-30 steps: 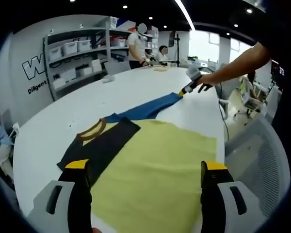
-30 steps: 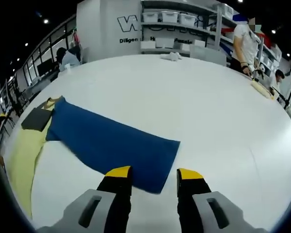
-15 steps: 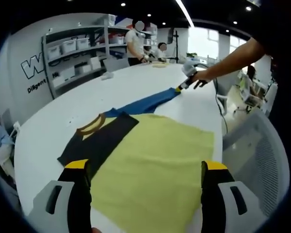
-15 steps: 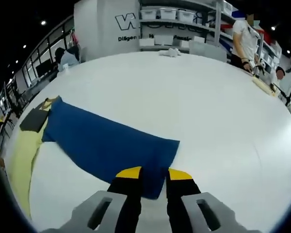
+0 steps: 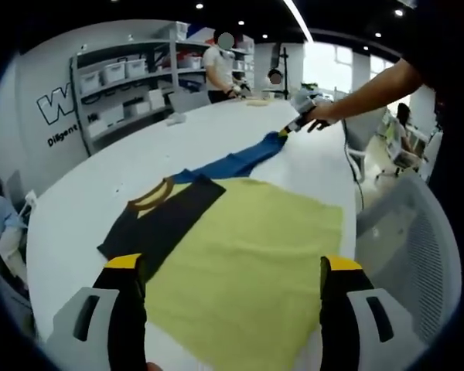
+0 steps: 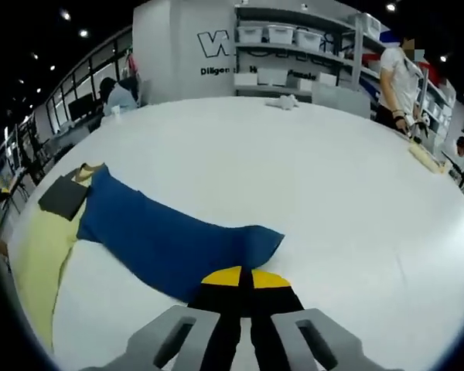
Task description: Fold the garment on the visible template until the final outline fits inside the template.
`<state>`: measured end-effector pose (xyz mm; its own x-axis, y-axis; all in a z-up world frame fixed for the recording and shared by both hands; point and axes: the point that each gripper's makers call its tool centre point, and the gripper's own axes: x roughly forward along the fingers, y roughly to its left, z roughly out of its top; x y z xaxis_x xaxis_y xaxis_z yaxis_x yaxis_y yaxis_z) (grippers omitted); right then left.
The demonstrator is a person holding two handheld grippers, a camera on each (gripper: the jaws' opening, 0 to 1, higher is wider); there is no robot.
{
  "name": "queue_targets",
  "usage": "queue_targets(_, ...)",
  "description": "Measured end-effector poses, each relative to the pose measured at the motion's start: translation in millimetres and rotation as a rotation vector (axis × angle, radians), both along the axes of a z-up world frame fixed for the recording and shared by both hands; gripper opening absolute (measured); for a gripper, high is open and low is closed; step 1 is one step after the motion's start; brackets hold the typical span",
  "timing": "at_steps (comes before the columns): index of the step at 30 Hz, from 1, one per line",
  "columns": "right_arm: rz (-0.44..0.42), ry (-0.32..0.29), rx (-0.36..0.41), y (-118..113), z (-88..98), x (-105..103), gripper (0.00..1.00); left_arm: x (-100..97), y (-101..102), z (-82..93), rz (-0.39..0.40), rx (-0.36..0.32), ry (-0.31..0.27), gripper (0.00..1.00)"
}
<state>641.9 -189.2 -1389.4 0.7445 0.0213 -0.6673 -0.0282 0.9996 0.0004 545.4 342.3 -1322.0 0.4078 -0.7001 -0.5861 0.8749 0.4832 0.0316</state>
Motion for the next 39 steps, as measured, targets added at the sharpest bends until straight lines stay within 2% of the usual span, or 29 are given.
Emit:
queue_targets(9, 0.035, -0.06, -0.021, 9, 38.5, 22, 0.0, -2.6, 4, 2.5, 0.014, -0.017, -0.005, 0.9)
queue_targets(18, 0.078, -0.137, 0.002, 28, 85.4, 42, 0.0, -2.3, 8, 7.5, 0.03, -0.036, -0.02, 0.9)
queue_targets(24, 0.145, -0.192, -0.001, 56, 120.0, 56, 0.0, -4.5, 8, 10.5, 0.03, -0.044, -0.03, 0.91)
queue_targets(39, 0.29, -0.266, -0.012, 134, 173.0, 79, 0.0, -12.0, 27, 18.3, 0.069, -0.066, -0.056, 0.92)
